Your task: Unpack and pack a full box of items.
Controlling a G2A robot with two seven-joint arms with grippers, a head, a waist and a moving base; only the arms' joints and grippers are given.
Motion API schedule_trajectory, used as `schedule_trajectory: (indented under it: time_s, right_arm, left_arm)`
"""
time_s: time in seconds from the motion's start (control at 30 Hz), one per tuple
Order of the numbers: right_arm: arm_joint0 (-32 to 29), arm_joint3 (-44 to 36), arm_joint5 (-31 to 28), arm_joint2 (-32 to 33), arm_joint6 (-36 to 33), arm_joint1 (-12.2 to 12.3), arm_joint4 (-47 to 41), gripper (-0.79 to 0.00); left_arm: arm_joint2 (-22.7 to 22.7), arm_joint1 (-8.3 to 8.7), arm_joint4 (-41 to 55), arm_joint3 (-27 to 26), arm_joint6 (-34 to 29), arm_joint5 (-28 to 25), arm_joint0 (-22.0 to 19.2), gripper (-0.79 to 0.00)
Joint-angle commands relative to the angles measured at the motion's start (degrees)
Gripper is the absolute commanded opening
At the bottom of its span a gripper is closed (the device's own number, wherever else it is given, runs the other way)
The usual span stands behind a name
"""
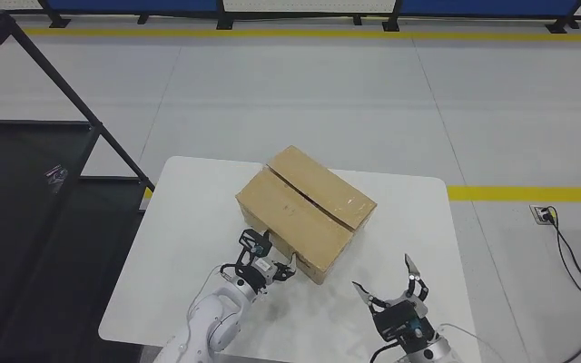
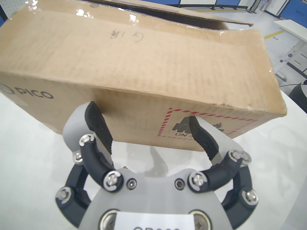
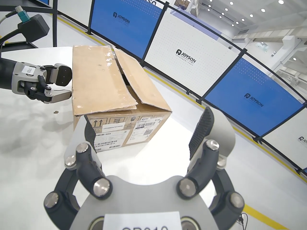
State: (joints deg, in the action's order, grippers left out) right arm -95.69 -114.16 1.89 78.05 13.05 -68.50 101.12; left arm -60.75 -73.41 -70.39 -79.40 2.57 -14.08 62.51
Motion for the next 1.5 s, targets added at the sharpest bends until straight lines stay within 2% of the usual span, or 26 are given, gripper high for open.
schedule_trajectory:
  time_s: [0.0, 0.07, 0.23, 0.37, 0.53, 0.7, 0.8, 0.9, 1.23, 1.47]
  right_arm:
    - [-0.33, 0.1, 0.73, 0.03, -1.13, -0.18, -2.56, 0.0]
    - [-0.42, -0.18, -1.73, -0.45, -3.47, -0.28, -6.07, 0.0]
    - [-0.42, -0.18, -1.73, -0.45, -3.47, -0.28, -6.07, 0.0]
    - [-0.33, -0.06, -1.95, -0.68, -3.9, -0.31, -6.39, 0.0]
    - [3.73, 2.66, -0.18, -5.24, -9.29, -1.28, -9.23, 0.0]
    - [9.15, 7.09, 5.02, -11.3, -13.1, -2.84, -11.16, 0.0]
    - [11.4, 9.44, 13.1, -14.37, -14.77, -4.17, -13.75, 0.0]
    - [13.37, 11.17, 16.02, -17.42, -14.4, -5.22, -15.58, 0.0]
    - [13.46, 11.39, 14.47, -18.01, -13.95, -5.29, -15.34, 0.0]
    - [15.98, 14.91, 13.54, -19.53, -15.56, -6.11, -15.24, 0.0]
  left_arm:
    - [0.26, -0.11, -0.22, 0.15, 0.23, -0.02, -0.13, 0.0]
    - [-0.11, -0.05, -0.46, 0.23, 0.37, -0.25, 0.03, 0.0]
    - [-4.88, 1.22, -1.99, -1.15, 0.02, -2.45, 2.63, 0.0]
    - [-12.03, 2.85, -2.64, -4.95, 1.29, -3.97, 7.55, 0.0]
    - [-21.81, 4.21, 0.65, -8.87, 3.63, -2.7, 13.11, 0.0]
    - [-28.74, 4.94, 4.31, -9.96, 4.83, -2.19, 15.98, 0.0]
    - [-31.28, 5.14, 6.18, -10.15, 4.87, -1.76, 16.88, 0.0]
    - [-31.93, 5.22, 6.49, -10.49, 4.45, -1.79, 17.18, 0.0]
    - [-31.93, 5.21, 6.55, -10.51, 4.43, -1.67, 17.22, 0.0]
    - [-31.64, 4.77, 10.61, -9.11, 3.65, 2.36, 15.4, 0.0]
